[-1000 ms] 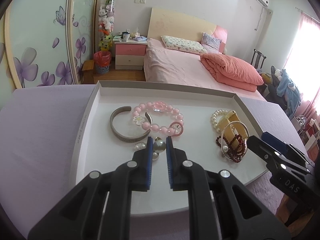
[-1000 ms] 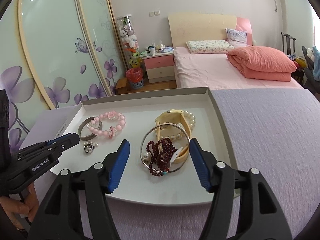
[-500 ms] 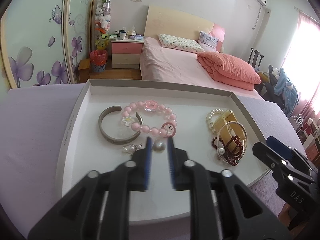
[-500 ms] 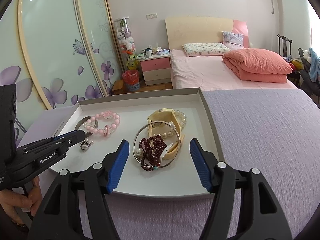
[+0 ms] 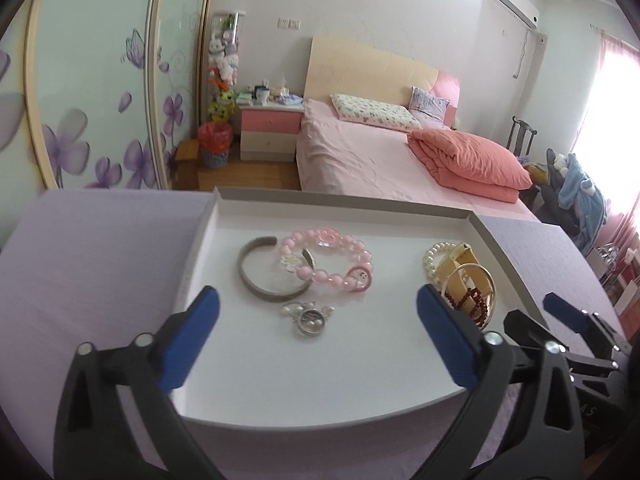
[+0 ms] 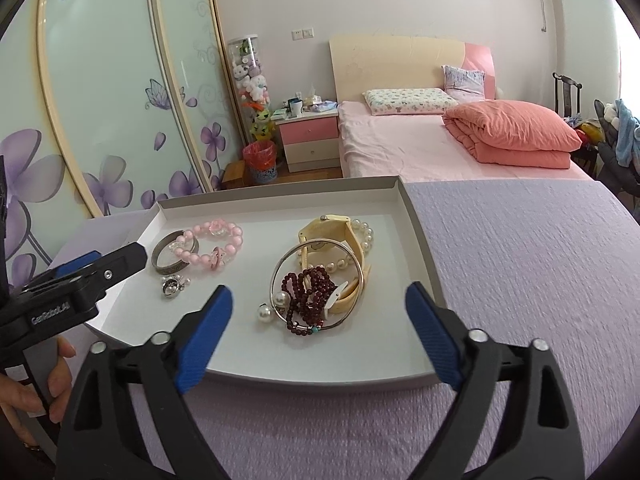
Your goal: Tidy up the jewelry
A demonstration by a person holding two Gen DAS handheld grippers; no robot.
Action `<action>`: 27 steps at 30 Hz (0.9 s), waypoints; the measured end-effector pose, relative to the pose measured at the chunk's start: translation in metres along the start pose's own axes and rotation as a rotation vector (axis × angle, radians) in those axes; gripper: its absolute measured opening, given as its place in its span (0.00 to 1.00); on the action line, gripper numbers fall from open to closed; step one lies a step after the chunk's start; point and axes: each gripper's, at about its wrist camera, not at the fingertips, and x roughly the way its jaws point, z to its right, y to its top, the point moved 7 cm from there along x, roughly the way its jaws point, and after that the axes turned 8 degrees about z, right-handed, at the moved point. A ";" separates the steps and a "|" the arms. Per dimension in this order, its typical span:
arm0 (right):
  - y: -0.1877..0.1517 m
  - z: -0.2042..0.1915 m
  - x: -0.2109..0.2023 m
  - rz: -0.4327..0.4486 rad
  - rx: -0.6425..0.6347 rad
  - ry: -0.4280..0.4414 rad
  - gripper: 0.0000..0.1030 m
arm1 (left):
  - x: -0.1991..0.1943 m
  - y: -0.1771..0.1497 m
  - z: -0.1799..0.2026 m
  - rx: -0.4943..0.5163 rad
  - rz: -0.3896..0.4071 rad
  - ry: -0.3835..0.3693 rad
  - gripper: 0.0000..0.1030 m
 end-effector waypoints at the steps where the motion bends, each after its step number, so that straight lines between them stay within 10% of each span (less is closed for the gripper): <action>1: 0.001 0.000 -0.001 0.005 0.000 -0.004 0.96 | -0.004 0.001 -0.001 0.004 0.010 0.001 0.98; 27: -0.014 -0.030 -0.078 0.121 -0.041 -0.009 0.99 | -0.133 -0.029 -0.044 -0.071 0.157 0.016 0.98</action>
